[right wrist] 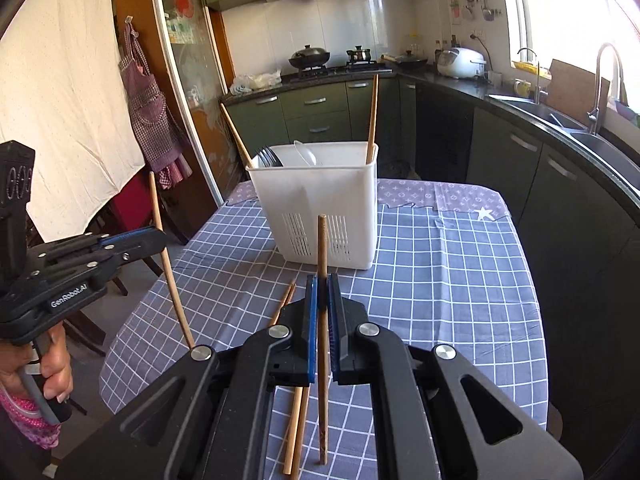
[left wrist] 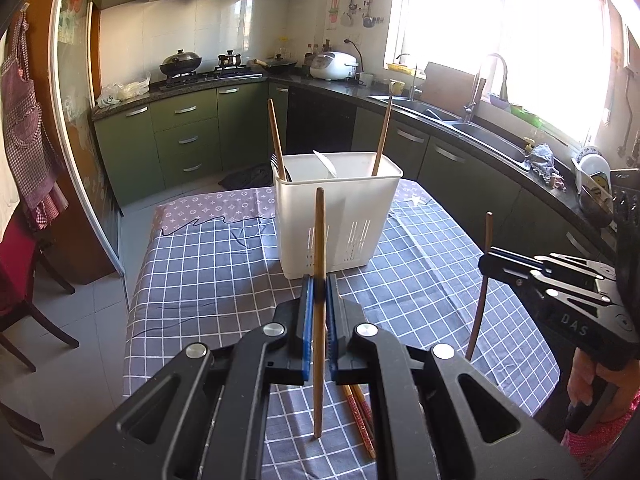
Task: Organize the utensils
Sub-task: 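Lift both held chopsticks and carry them over the white caddy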
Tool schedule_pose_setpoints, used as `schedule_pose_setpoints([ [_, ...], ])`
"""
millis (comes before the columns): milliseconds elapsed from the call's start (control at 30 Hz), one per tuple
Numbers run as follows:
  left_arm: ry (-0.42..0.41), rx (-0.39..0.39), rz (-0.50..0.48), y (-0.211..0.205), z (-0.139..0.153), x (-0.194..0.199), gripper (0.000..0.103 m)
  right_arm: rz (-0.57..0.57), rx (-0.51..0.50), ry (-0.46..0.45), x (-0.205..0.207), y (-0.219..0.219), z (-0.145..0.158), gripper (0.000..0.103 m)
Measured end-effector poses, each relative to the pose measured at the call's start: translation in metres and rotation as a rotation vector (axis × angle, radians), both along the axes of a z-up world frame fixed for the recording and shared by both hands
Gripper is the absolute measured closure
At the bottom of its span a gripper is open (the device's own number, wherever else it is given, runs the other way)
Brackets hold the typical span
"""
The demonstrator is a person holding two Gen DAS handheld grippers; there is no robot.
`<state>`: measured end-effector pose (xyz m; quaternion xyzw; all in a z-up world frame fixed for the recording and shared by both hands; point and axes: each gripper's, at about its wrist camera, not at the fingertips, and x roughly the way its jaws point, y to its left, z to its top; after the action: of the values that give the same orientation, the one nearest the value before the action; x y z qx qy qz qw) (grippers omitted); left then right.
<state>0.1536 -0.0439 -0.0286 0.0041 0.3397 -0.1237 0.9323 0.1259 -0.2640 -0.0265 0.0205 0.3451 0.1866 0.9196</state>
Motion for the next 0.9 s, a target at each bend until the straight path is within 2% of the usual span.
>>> schedule_pose_setpoints([
  [267,-0.009,0.003,-0.007,-0.002,0.005,-0.005,0.097,-0.003,0.016,-0.026,-0.016,-0.005,0.006,0.097],
  [900,-0.026,0.007,-0.018,-0.003,0.011,-0.008,0.097,0.017,0.019,-0.058,-0.019,-0.003,0.015,0.097],
])
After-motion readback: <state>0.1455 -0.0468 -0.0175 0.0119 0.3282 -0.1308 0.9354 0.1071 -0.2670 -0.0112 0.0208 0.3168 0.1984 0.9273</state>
